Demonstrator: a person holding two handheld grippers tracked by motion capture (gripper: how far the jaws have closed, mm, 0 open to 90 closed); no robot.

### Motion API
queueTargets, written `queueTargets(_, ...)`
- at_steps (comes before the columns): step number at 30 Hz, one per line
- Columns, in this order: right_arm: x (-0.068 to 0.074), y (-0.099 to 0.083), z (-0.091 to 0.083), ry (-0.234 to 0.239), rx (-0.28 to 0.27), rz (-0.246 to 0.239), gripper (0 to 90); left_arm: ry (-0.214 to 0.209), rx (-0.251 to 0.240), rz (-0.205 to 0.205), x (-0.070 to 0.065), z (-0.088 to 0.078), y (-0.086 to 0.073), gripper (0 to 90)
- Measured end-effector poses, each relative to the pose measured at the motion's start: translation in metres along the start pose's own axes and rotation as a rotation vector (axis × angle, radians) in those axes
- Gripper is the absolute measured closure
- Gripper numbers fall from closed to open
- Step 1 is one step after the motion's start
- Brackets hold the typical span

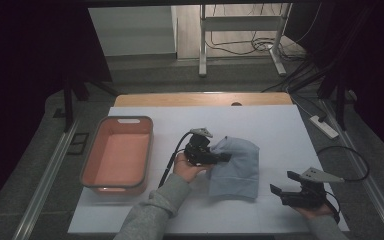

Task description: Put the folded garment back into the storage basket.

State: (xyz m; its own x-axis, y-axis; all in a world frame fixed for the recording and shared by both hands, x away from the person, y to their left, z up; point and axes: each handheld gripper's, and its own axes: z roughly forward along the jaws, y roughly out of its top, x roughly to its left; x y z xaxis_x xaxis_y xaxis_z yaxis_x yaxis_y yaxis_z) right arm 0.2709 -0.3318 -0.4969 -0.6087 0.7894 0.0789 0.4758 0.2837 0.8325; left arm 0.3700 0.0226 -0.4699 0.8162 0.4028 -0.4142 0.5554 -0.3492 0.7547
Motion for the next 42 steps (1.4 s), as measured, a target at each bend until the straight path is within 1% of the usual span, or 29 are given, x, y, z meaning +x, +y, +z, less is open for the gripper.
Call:
queueTargets(6,0.000,0.000,0.000,-0.002,0.000,0.001,14.0,0.000,-0.026,0.011,-0.003,-0.011,0.000,62.9)
queueTargets(13,0.000,0.000,0.000,-0.003,0.001,0.001,14.0,-0.003,-0.063,0.009,-0.005,-0.023,-0.001,63.0)
queueTargets(17,0.000,0.000,0.000,-0.003,0.002,0.001,14.0,-0.003,-0.077,0.011,-0.006,-0.028,-0.001,63.0)
queueTargets(23,0.000,-0.001,0.000,-0.004,0.004,0.002,14.0,0.001,-0.087,0.014,-0.008,-0.034,-0.002,62.9)
queueTargets(42,-0.001,-0.001,0.001,-0.008,0.011,0.003,14.5,0.016,-0.128,0.002,-0.009,-0.054,-0.007,62.9)
